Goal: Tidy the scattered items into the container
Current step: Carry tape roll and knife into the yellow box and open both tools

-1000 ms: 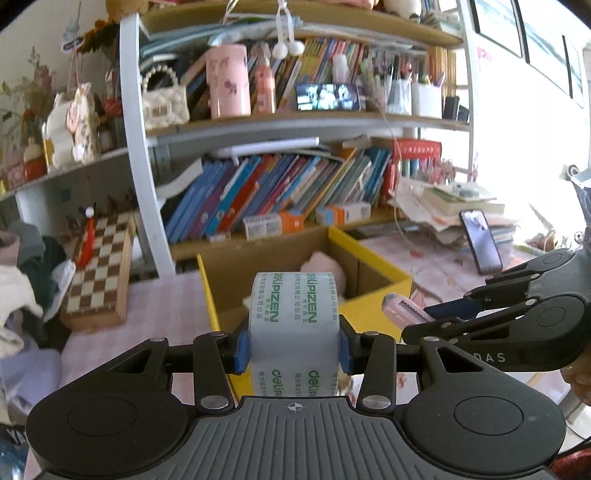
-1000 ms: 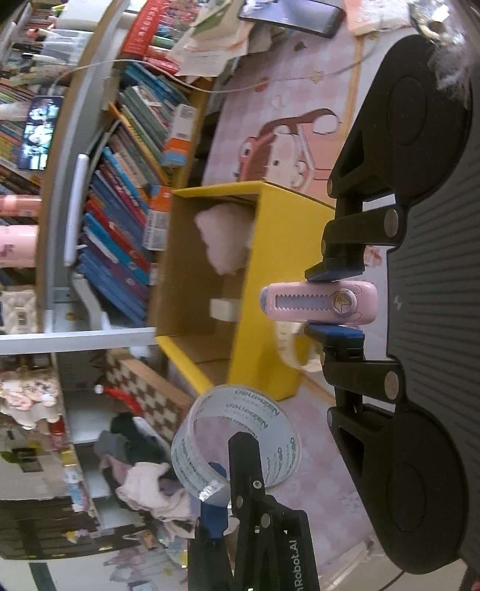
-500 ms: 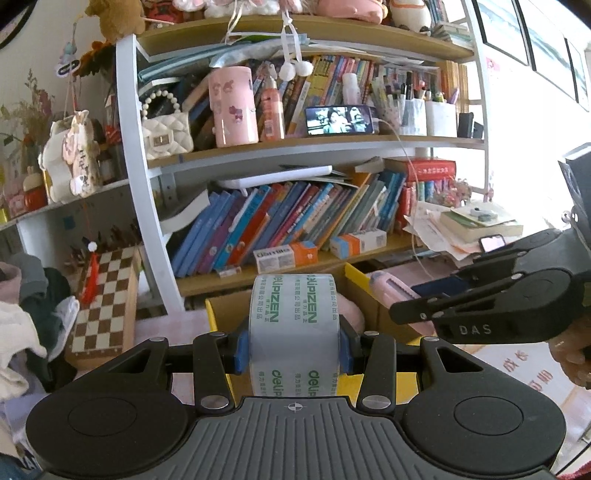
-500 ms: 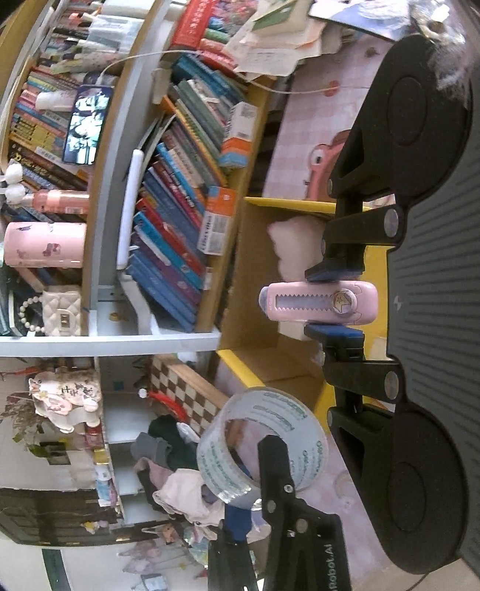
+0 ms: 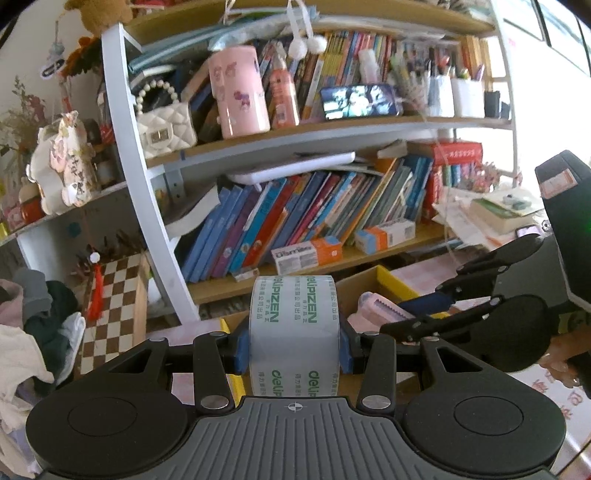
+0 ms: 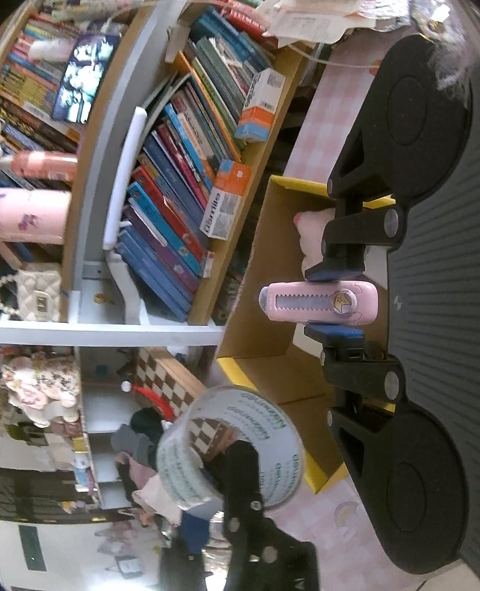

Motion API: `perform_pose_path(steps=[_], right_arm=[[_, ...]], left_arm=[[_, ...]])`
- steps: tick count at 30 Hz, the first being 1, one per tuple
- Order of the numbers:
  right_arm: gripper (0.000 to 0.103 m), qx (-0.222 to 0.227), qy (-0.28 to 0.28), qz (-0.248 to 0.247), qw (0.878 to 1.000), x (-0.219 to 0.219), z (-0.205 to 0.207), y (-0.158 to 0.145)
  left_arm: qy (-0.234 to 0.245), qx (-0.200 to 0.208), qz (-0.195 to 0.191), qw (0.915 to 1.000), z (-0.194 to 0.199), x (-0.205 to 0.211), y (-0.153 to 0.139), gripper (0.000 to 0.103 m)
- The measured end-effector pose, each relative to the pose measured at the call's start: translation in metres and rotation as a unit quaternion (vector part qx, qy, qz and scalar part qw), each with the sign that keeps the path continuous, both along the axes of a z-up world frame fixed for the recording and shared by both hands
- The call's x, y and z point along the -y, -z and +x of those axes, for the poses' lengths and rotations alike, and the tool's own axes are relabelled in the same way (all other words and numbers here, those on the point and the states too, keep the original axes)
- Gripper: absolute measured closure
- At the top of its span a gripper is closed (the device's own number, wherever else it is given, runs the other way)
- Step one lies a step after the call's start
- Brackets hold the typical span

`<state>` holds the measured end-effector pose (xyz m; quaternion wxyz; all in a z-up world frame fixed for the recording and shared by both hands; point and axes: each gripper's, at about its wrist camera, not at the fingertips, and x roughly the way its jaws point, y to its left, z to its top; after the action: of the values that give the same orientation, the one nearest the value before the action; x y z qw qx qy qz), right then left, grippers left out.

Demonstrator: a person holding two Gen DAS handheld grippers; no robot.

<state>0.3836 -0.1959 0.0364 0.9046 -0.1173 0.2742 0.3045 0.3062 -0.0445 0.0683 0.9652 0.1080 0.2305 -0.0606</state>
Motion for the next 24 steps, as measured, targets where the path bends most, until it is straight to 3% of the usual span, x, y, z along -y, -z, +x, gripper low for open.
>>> perform_pose_path(steps=[8,16,24], right_arm=[[0.08,-0.032,-0.058,-0.061,0.996,-0.022,0.035,0.029],[0.08,-0.062,-0.126,-0.116,0.983,-0.045,0.06,0.052],[0.08,-0.085,-0.15,-0.135,0.976,-0.053,0.064,0.061]], left_arm=[[-0.005,-0.045,0.017,0.9988,0.056,0.001,0.017,0.06],[-0.016,-0.104,0.047,0.9934,0.109,0.004,0.044,0.06],[-0.032,-0.154,0.075,0.9847,0.141,0.003,0.071,0.061]])
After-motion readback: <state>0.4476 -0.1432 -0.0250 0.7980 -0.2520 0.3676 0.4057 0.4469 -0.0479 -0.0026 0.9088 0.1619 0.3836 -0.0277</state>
